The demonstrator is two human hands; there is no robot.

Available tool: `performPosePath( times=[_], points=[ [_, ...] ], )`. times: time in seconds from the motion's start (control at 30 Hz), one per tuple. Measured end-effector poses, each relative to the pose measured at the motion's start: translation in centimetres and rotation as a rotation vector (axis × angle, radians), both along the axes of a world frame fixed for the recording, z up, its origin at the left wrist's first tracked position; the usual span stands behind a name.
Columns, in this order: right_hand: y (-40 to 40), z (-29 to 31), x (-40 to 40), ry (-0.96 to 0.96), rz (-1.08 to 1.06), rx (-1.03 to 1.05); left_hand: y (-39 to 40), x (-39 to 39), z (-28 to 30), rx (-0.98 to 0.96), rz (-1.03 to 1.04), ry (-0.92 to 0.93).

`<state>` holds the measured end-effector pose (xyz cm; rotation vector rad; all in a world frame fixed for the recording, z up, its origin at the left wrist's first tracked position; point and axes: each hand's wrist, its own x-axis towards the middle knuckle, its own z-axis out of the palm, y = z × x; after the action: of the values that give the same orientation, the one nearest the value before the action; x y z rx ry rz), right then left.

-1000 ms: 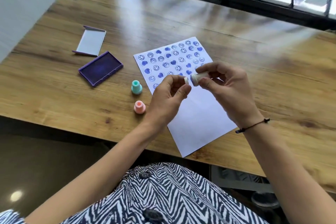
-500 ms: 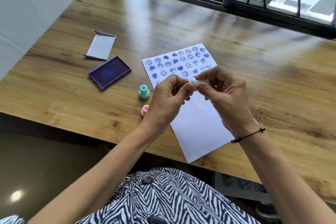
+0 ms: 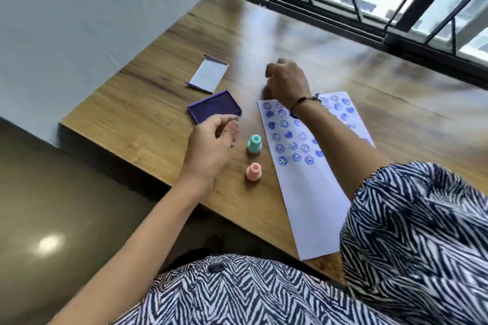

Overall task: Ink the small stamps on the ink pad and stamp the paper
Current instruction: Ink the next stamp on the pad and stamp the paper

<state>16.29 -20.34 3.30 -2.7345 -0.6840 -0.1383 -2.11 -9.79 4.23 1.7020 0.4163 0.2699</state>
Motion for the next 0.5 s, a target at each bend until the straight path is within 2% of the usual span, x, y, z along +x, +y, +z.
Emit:
performPosePath(
  times=[0.13, 0.23, 0.3, 0.37, 0.5],
  points=[
    [-0.1, 0.6, -0.4, -0.015, 0.0, -0.091, 0.3, -0.5, -0.9, -0.019, 0.011, 0.045],
    [-0.7, 2.4, -3.5, 0.029, 0.056, 0.036, 0.9, -0.5, -1.6, -0.035, 0.019, 0.068],
    [-1.6, 3.1, -7.1, 0.128, 0.199, 0.124, 1.0, -0.6, -2.0, -0.044, 0.015, 0.069],
    [-2.4, 3.3, -10.3, 0.245, 0.313, 0.047, 0.7, -0.8, -2.1, -0.062, 0.013, 0.064],
    [-1.8, 2.2, -11.8, 0.22, 0.31, -0.124, 0.6, -1.1, -2.2, -0.081, 0.002, 0.085]
  ],
)
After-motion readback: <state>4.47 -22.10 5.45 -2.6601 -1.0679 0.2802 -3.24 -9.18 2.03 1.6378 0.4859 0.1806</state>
